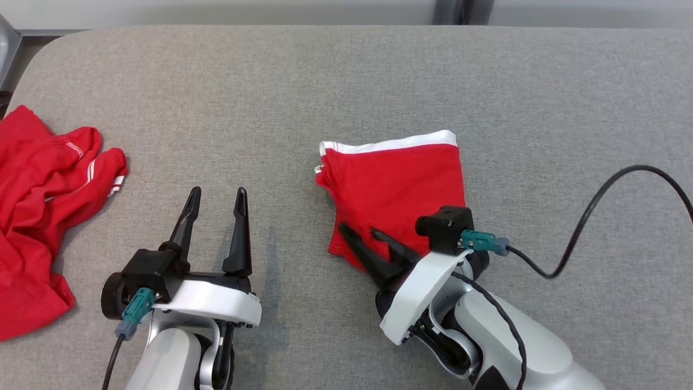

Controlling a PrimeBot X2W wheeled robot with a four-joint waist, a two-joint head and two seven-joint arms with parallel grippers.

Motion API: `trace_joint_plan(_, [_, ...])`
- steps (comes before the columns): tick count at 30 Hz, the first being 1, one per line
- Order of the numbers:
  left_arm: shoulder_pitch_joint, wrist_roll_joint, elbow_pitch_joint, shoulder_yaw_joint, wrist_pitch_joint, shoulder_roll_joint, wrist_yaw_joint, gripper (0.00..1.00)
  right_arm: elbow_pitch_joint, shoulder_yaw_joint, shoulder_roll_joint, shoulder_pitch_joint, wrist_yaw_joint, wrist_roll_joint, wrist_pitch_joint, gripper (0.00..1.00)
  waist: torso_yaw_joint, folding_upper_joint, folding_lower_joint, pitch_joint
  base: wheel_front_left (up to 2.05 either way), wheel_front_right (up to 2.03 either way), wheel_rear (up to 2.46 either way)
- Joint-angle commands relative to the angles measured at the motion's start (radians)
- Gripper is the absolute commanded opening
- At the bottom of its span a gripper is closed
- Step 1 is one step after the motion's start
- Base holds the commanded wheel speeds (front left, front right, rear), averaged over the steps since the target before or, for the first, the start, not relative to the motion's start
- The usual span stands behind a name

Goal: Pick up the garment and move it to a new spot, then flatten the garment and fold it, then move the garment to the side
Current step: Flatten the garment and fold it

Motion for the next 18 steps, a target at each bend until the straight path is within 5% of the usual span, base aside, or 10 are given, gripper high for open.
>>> trace_joint_plan(1, [-0.002, -0.005, 0.001, 0.004, -0.006, 0.003, 0.003, 1.0, -0.005, 0.009, -0.004, -0.017, 0.0, 0.006, -0.023, 1.0, -0.005, 0.0, 0.0, -0.002, 0.0, 0.0, 0.0])
trace_joint_plan(9, [0.009, -0.002, 0.008, 0.013, -0.007, 0.015, 0.004, 1.0, -0.084, -0.03, -0.065, -0.022, 0.0, -0.048, -0.147, 1.0, -0.037, 0.0, 0.0, -0.022, 0.0, 0.0, 0.0])
trace_joint_plan(18, [0.033, -0.003, -0.008, 0.032, -0.008, 0.041, 0.021, 1.0, -0.212, -0.461, -0.123, 0.152, 0.0, -0.253, -0.16, 1.0, -0.074, 0.0, 0.0, -0.047, 0.0, 0.0, 0.0])
